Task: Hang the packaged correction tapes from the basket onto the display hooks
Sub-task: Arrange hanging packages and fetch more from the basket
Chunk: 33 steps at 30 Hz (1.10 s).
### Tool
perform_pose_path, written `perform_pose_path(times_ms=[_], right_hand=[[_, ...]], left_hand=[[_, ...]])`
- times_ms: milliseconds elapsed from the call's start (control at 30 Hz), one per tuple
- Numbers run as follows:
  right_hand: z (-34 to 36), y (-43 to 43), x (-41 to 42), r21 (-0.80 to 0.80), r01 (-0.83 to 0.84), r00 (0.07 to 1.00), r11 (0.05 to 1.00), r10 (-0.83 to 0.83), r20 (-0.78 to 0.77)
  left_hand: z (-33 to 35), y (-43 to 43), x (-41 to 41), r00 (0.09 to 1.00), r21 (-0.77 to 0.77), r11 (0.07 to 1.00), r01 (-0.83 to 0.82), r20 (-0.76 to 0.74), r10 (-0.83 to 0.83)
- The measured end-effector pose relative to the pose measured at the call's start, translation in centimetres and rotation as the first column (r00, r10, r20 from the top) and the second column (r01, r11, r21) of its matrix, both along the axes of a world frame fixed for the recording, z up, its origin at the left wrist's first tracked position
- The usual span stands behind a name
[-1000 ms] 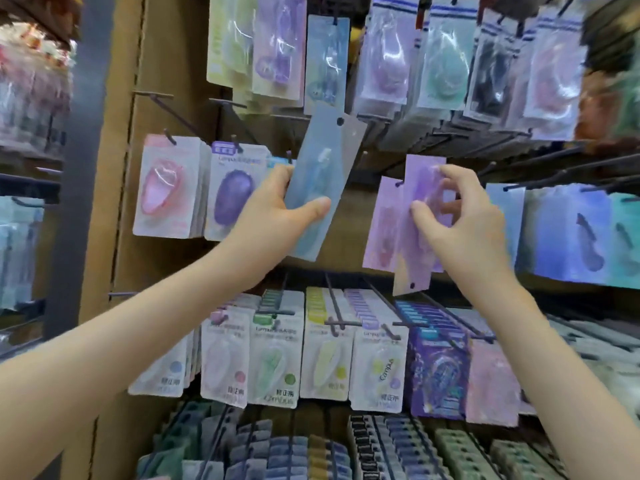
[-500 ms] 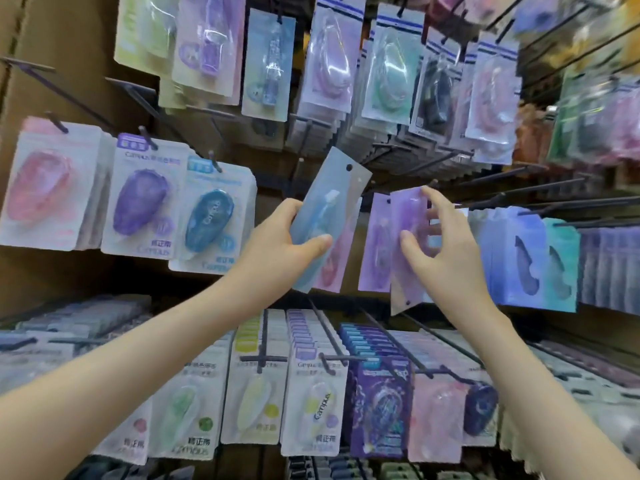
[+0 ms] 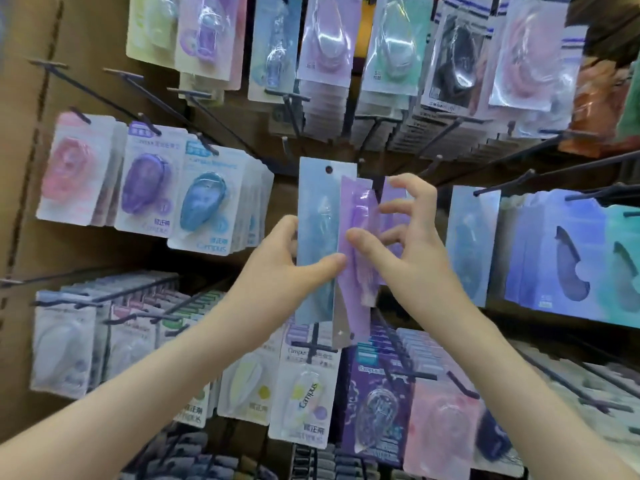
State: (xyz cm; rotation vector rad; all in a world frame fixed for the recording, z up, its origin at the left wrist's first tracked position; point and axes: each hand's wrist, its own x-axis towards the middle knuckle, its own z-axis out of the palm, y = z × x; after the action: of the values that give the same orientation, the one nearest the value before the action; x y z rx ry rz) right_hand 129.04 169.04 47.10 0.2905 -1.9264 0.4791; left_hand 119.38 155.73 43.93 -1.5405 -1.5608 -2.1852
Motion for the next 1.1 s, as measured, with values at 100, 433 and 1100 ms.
perform_pose_path(times_ms=[100, 433, 1100], right_hand=[[-0.4, 0.5, -0.1, 0.190, 0.112, 0.994, 0.975, -0.113, -0.004], [0.8, 2.1, 1.3, 0.798, 0.498, 0.866, 0.340, -0.248, -0.435], [0.3, 4.5, 4.7, 0.144, 0.596, 0.802, 0.790, -0.595, -0.054]], left_hand=[[0.6, -1.0, -0.6, 1.000, -0.049, 0.998, -0.030, -0.004, 0.029], [2.8, -3.2, -1.8, 0.996, -0.185, 0.980, 0.080, -0.032, -0.087], [3.4, -0.4, -1.9, 0.977, 0.032, 0.993, -0.114, -0.177, 0.118]])
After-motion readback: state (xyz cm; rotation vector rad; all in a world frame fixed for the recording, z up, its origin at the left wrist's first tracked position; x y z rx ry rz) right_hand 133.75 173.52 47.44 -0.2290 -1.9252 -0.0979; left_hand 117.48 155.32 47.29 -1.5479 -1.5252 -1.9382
